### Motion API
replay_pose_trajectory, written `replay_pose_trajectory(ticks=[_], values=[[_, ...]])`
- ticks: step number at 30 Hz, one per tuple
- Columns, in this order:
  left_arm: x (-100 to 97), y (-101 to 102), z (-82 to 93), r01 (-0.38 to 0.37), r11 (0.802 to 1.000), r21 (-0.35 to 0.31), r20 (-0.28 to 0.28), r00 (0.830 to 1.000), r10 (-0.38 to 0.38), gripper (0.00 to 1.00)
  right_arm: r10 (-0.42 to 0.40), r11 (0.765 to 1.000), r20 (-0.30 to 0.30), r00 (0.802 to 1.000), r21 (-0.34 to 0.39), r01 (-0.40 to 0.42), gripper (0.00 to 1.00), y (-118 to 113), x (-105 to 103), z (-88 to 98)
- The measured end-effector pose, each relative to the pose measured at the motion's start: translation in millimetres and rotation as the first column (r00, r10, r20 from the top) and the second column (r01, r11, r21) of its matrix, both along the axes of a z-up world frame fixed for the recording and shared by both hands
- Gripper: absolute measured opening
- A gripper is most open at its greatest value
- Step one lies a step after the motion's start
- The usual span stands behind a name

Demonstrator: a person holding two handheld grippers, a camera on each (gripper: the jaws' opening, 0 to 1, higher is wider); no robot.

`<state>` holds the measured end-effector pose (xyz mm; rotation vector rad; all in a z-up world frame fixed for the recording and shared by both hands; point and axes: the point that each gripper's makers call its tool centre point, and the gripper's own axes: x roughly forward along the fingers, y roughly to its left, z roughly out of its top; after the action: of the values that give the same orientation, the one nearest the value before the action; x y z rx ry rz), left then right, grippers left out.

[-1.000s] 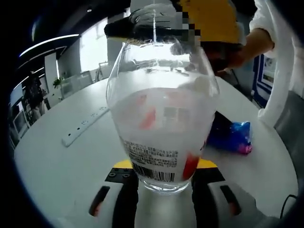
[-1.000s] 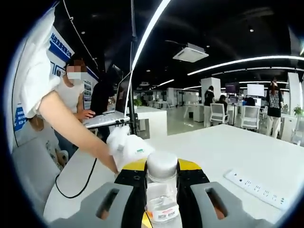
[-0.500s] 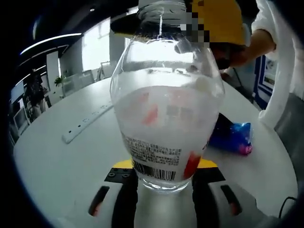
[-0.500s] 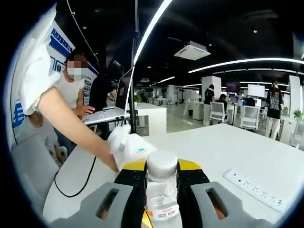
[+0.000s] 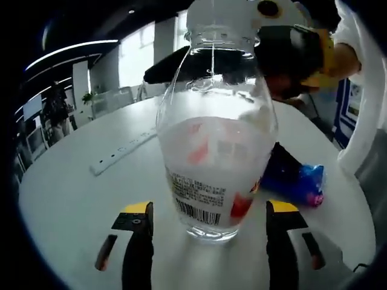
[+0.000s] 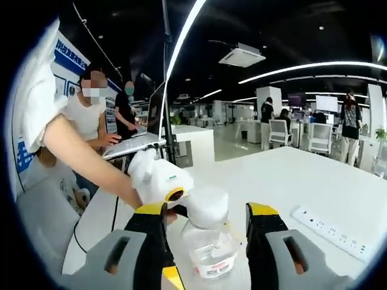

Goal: Arrange the tabletop items into an orderly group along one side of the table until the central work area is clear of visible clutter.

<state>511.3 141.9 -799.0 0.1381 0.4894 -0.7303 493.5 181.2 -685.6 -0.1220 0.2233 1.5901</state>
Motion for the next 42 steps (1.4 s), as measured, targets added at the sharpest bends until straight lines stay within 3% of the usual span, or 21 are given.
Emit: replay_pose_trajectory(ticks=[2, 4, 5, 9, 11, 13, 15, 23, 42], values=[[-0.4, 2, 2.9, -0.019, 1.000, 0.000, 0.012, 1.000, 0.019, 0.83, -0.003, 0.999, -0.014, 1.000, 0.032, 0.004, 0.60, 3, 0, 5.0], [-0.7, 4, 3.8, -0.026, 1.000, 0.010, 0.018, 1.000, 0.025, 0.93, -0.005, 0.999, -0.020, 1.000, 0.045, 0.006, 0.76, 4, -1, 7.5], [-1.1, 7, 3.8, -0.030, 0.999, 0.023, 0.020, 0.999, 0.030, 0.94, -0.005, 0.999, -0.018, 1.000, 0.044, 0.006, 0.79, 4, -2, 7.5], [-4.2, 9, 9.6, -0.045, 0.999, 0.004, 0.019, 0.999, 0.045, 0.96, 0.011, 1.000, -0.012, 1.000, -0.002, -0.011, 0.77, 1, -4, -1.1], [-5.7, 9, 13.5, -0.059, 0.998, -0.024, 0.011, 0.998, 0.059, 0.97, 0.007, 1.000, -0.016, 1.000, -0.004, -0.007, 0.80, -2, -4, -2.6], [-8.0, 9, 14.9, -0.061, 0.998, -0.023, 0.009, 0.998, 0.061, 0.97, 0.003, 1.000, -0.067, 0.998, -0.022, -0.004, 0.86, -6, -8, -6.2], [-11.2, 10, 16.2, -0.060, 0.998, -0.017, 0.010, 0.998, 0.060, 0.97, -0.010, 0.999, -0.058, 0.998, -0.040, 0.007, 0.90, -10, -9, -8.4], [-20.6, 13, 24.0, -0.082, 0.996, -0.018, 0.010, 0.997, 0.082, 0.96, -0.013, 0.998, -0.057, 0.998, -0.062, 0.009, 0.91, -22, -19, -6.7], [-36.7, 15, 33.0, -0.092, 0.996, 0.008, -0.004, 0.996, 0.092, 0.95, -0.076, 0.993, -0.058, 0.995, -0.096, 0.070, 0.88, -62, -11, -3.2]])
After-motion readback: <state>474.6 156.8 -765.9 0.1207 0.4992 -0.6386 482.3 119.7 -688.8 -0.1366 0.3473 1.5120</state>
